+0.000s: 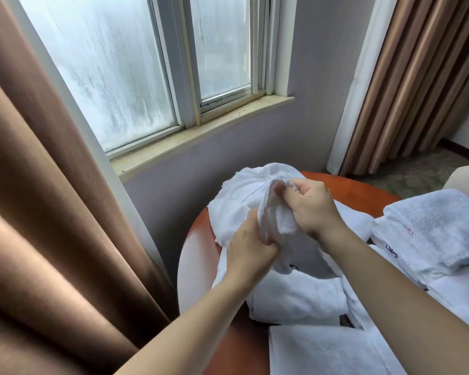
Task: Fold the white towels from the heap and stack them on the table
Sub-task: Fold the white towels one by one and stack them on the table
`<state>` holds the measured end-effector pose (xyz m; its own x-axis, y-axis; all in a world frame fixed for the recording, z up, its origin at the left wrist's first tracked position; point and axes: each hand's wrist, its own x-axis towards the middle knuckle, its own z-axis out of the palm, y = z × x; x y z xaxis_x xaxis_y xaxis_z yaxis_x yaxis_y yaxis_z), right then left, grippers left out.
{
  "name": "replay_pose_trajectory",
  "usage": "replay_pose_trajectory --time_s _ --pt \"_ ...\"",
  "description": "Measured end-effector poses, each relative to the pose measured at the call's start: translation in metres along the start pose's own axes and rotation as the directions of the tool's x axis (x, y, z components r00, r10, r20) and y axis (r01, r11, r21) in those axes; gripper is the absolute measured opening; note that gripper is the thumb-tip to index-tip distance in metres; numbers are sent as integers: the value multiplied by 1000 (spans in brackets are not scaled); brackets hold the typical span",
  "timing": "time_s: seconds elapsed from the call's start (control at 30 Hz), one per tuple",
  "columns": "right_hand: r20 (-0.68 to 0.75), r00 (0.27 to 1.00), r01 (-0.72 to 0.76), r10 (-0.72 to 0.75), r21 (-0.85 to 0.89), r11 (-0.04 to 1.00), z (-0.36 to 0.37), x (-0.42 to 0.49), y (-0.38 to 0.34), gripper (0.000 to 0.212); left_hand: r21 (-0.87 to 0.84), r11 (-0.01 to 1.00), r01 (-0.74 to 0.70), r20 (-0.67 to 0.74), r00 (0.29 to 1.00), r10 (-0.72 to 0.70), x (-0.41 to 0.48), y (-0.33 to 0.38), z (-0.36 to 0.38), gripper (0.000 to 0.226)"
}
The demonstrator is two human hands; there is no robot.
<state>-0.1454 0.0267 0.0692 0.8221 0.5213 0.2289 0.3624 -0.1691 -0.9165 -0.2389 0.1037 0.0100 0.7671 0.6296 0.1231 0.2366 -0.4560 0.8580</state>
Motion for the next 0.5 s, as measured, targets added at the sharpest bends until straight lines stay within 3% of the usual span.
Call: replay_pose_trajectory --time_s 0.2,0.37,0.5 --pt "-17 990 -133 139 186 973 -12 3 -5 38 32 998 -53 -16 998 53 -5 8 13 57" --pt "9 974 -216 227 339 916 -23 7 -2 20 56 981 -186 -73 979 190 -11 10 24 82" --pt "23 970 -232 242 391 891 -26 7 1 37 208 971 -122 -31 991 132 -5 9 31 91"
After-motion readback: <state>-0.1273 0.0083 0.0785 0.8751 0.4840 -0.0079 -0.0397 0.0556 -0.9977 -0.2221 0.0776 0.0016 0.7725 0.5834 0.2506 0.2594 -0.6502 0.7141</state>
